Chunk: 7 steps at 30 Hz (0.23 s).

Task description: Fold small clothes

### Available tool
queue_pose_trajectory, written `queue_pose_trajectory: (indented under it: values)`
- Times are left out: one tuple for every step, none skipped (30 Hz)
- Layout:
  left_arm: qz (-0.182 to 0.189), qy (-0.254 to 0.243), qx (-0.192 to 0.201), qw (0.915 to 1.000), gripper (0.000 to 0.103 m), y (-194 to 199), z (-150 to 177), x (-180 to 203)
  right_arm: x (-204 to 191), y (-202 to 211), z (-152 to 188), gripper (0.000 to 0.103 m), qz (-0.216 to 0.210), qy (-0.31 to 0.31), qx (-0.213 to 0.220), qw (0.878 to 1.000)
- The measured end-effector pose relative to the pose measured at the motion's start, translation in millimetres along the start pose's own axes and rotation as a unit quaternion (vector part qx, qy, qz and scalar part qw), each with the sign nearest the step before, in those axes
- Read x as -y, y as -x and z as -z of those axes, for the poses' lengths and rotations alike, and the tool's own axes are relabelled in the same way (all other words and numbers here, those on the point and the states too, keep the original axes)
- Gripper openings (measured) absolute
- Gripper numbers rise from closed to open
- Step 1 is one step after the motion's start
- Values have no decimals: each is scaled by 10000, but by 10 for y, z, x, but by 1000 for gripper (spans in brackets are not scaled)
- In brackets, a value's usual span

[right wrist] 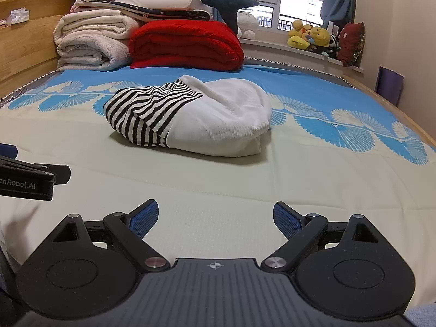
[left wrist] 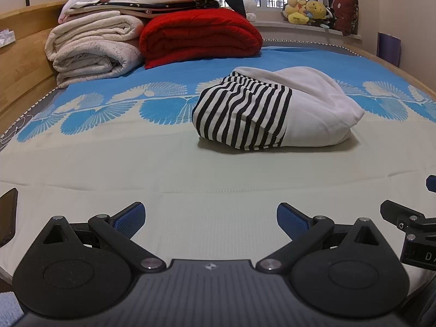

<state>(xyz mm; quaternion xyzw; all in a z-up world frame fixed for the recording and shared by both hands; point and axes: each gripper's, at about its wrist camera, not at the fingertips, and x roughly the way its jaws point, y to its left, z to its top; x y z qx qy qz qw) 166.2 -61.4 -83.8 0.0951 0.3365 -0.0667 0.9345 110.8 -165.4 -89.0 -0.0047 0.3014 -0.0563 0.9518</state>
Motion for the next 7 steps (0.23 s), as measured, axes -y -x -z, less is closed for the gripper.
queue_pose_trajectory:
  values:
    - [3,13,-5,10000,103,-2,-4,-5,0,0,-1,92,2,1,-2,10000]
    - [4,38,-6,10000,103,5,-1,-2,-2,0,-1,92,1,5,-4,10000]
    - [-3,61,18,10000,103,14,-1,-4,2,2,0,92,-6,9,-1,10000]
    - [-35,60,58,10000,103,26,0,1,4,5,1,92,-13,16,1,10000]
    - [-60,40,77,9999,103,36,4,5,3,4,0,92,-18,14,0,10000]
    - [-48,17,71,10000,103,38,5,11,7,12,4,92,-37,25,2,10000]
    - [-33,15,62,10000,103,39,7,14,16,17,7,92,-55,31,2,10000]
